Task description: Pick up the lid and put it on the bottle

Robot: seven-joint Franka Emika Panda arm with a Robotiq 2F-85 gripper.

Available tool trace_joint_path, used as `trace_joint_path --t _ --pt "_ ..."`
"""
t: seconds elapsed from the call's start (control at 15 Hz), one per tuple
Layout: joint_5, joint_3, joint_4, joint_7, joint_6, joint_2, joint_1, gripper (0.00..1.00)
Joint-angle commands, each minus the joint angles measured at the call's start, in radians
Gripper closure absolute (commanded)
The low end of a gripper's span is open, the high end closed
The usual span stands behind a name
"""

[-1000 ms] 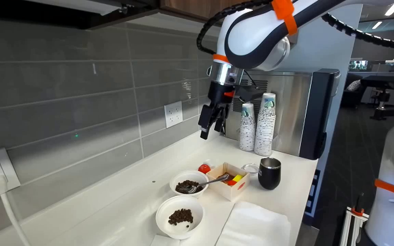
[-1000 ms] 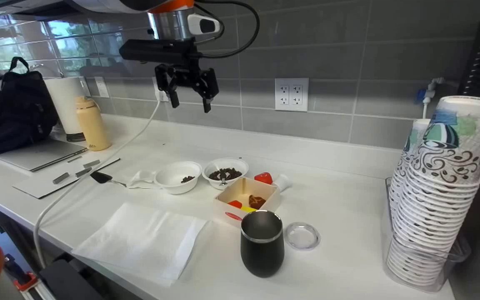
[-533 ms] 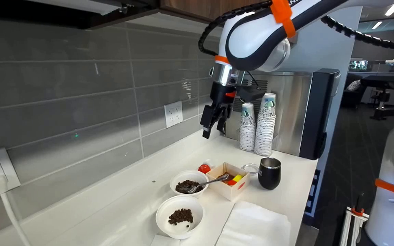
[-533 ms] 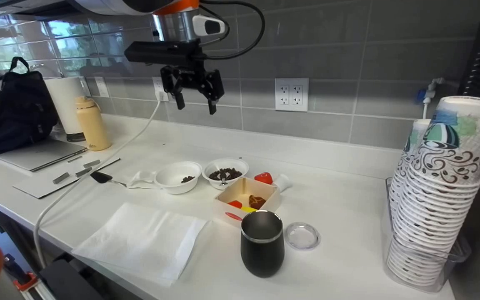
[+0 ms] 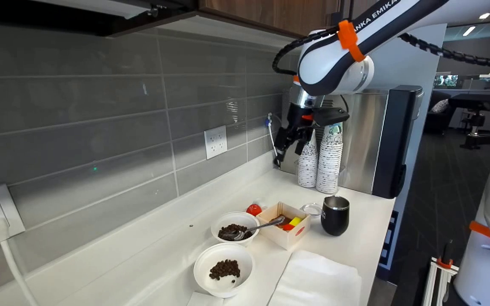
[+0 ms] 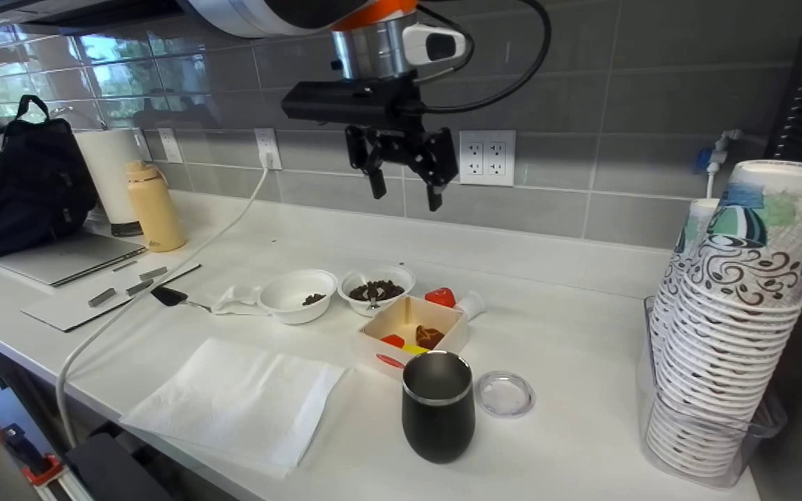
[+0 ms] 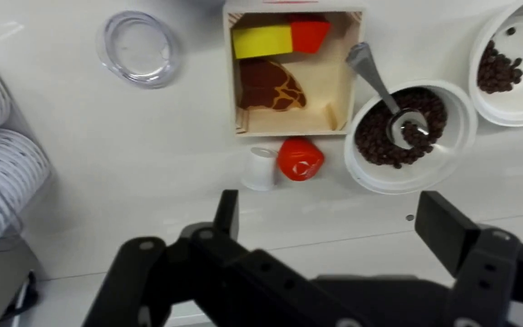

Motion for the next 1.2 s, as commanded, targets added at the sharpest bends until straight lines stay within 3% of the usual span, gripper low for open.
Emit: trace_joint_path --t 0.0,0.33,1.13 --pt "-0.042 -0.050 -0.008 0.003 0.073 0.057 -0.067 0.00" --pt "-0.033 -0.096 0.019 0.011 0.122 0.187 -0.109 0.00" --pt "-0.045 -0.101 0.103 0.093 0.221 0.496 -0.131 0.00"
